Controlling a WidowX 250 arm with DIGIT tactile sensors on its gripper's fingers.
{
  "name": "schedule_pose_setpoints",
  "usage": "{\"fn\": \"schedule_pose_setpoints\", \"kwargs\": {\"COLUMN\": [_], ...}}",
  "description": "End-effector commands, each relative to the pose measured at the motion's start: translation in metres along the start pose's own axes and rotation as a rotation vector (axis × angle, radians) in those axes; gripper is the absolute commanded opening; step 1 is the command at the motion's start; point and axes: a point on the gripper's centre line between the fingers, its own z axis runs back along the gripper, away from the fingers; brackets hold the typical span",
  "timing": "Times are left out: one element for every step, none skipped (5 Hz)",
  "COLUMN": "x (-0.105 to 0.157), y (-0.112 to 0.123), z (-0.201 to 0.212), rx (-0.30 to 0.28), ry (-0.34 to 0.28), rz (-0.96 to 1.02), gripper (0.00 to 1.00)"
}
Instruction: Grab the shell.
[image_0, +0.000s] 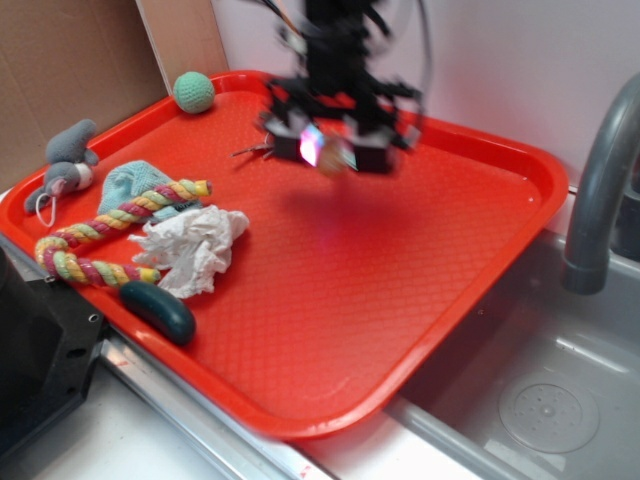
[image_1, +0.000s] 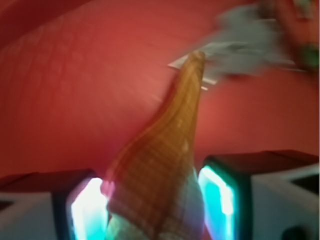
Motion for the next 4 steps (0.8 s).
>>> {"fn": "schedule_pose_setpoints", "kwargs": {"x": [-0.043, -0.048, -0.047, -0.039], "y": [0.069, 0.074, 0.066, 0.053], "z": [0.081, 0.100, 0.111, 0.102], "rx": [-0.090, -0.065, -0.023, 0.014], "ry": [-0.068, -0.087, -0.169, -0.156], "rz": [-0.127, -0.109, -0.105, -0.112], "gripper": [0.00, 0.00, 0.00, 0.00]}}
